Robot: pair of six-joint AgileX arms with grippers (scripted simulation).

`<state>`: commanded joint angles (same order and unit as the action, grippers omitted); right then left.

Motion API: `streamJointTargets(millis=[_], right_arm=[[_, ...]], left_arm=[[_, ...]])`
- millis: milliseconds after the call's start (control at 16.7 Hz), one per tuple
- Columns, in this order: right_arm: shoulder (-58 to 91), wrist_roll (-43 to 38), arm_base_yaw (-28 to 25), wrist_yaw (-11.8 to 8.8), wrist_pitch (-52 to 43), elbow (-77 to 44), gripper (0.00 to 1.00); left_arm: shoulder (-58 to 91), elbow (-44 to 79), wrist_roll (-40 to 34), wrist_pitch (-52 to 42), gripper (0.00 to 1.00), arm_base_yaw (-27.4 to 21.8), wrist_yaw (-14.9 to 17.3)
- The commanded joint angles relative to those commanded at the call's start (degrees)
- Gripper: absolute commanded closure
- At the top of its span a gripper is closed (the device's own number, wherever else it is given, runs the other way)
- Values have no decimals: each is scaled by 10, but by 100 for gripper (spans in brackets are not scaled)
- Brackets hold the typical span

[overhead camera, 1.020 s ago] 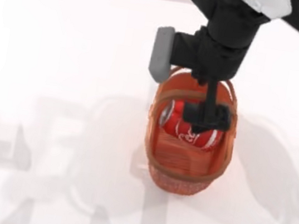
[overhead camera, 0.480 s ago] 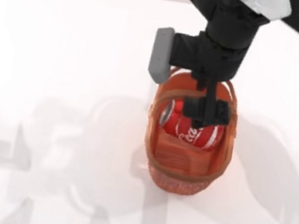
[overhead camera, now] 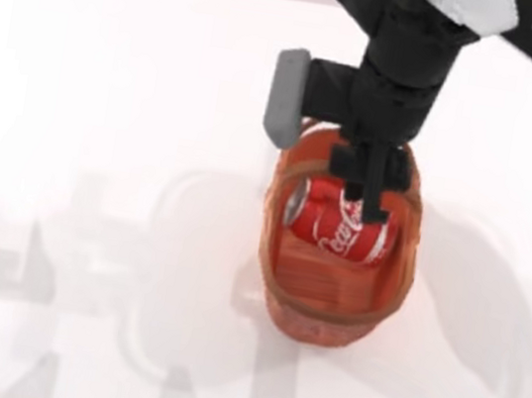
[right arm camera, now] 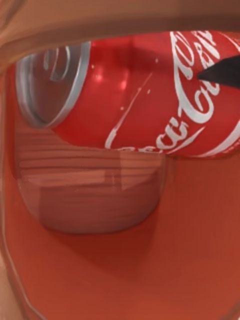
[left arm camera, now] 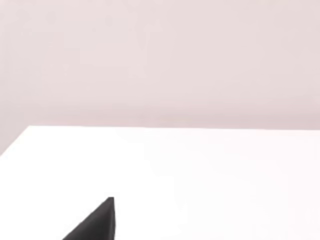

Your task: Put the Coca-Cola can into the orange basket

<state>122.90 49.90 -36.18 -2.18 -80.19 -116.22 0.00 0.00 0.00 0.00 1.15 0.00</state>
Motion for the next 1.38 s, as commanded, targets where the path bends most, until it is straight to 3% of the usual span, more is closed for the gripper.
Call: streamJointTargets(millis=[1380], right_arm=[[0,0,0,0,0,0,100]], left_arm=[[0,0,0,0,0,0,0]])
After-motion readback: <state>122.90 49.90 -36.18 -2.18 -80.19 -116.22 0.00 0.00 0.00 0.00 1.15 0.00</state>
